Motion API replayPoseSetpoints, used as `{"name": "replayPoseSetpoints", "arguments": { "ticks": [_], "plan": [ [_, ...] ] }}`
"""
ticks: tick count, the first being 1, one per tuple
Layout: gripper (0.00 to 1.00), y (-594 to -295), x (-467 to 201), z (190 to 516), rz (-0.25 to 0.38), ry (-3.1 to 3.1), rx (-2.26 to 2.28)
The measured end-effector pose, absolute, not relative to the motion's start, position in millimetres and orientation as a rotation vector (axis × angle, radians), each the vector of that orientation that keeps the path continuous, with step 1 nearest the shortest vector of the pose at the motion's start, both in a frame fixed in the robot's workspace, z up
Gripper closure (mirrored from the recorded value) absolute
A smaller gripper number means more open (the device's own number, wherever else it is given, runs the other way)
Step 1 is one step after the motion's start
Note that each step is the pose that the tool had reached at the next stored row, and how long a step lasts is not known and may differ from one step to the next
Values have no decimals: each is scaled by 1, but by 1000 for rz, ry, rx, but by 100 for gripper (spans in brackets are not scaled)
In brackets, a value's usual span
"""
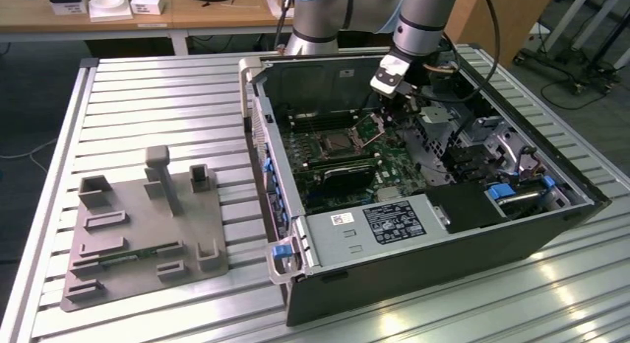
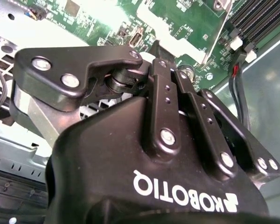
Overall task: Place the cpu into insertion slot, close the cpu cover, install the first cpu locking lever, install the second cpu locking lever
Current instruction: 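Close the cpu cover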
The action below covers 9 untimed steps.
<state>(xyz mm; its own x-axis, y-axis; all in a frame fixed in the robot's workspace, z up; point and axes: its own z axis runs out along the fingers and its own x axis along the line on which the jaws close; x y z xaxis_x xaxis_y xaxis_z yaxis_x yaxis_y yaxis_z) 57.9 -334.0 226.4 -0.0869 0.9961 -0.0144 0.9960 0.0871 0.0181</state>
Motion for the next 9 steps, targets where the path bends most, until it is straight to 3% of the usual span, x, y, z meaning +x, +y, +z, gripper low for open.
{"name": "replayPoseSetpoints", "arguments": {
  "ticks": [9],
  "plan": [
    [90, -334, 49, 226, 6, 2299, 2107]
  ]
}}
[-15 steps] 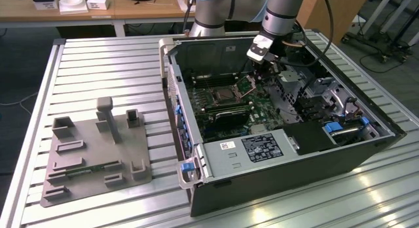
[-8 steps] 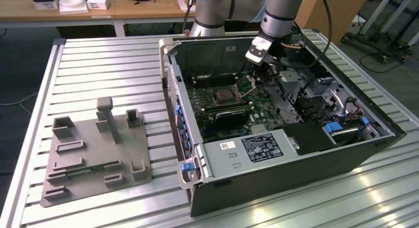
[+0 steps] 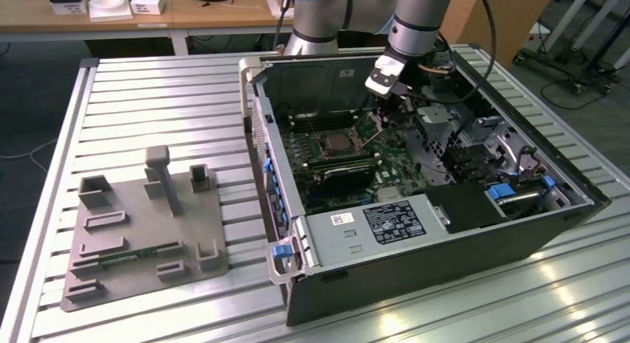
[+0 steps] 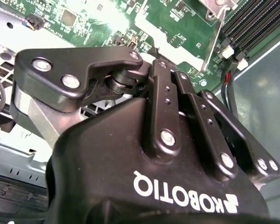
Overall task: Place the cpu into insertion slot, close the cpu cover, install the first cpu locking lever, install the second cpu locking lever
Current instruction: 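Close the cpu cover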
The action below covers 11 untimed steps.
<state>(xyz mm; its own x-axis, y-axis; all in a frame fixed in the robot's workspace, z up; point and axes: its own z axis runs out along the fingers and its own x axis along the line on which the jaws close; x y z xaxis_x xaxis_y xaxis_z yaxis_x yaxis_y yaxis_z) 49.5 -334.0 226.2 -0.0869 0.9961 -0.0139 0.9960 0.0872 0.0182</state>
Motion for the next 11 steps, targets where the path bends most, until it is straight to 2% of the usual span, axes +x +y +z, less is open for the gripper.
{"name": "replayPoseSetpoints", "arguments": {
  "ticks": [11],
  "plan": [
    [90, -334, 48, 226, 6, 2298, 2108]
  ]
}}
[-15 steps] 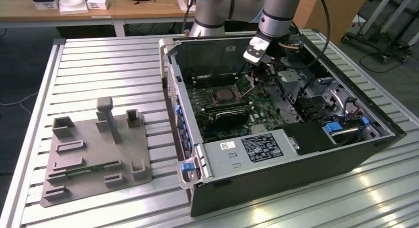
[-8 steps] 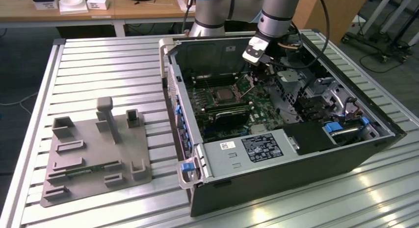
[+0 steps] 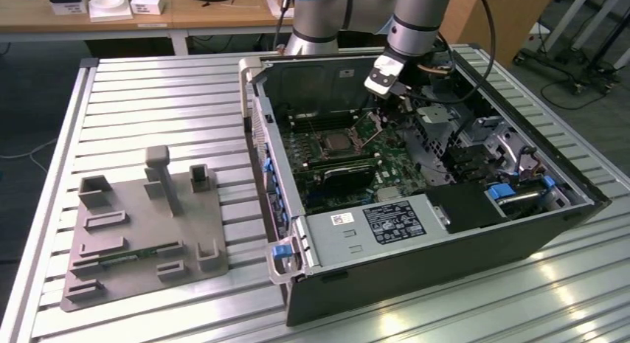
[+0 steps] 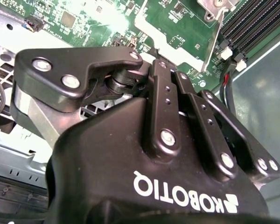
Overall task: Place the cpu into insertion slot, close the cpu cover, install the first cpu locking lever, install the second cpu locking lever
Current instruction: 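Close the cpu cover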
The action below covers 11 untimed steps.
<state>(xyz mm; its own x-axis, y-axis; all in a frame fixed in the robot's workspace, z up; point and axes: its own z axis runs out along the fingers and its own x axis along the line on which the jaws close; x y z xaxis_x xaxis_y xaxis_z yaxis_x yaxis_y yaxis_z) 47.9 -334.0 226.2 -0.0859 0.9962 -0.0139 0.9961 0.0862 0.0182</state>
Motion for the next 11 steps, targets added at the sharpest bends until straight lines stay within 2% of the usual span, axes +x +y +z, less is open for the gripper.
{"name": "replayPoseSetpoints", "arguments": {
  "ticks": [11],
  "plan": [
    [90, -334, 44, 226, 6, 2299, 2108]
  ]
}}
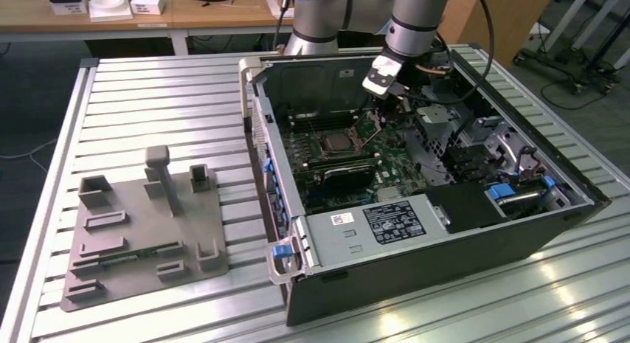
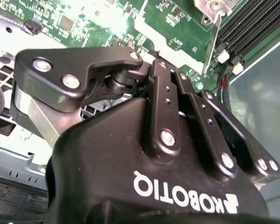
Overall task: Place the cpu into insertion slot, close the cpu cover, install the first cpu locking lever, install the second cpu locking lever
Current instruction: 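Close the cpu cover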
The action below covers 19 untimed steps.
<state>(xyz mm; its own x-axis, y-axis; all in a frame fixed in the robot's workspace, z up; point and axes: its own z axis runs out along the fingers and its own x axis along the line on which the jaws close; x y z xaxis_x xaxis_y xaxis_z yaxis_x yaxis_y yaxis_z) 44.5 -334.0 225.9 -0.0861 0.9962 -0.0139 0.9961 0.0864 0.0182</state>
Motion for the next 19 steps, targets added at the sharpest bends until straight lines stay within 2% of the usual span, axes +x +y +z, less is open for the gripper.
{"name": "replayPoseSetpoints", "arguments": {
  "ticks": [19],
  "plan": [
    [90, -334, 35, 225, 7, 2299, 2108]
  ]
}}
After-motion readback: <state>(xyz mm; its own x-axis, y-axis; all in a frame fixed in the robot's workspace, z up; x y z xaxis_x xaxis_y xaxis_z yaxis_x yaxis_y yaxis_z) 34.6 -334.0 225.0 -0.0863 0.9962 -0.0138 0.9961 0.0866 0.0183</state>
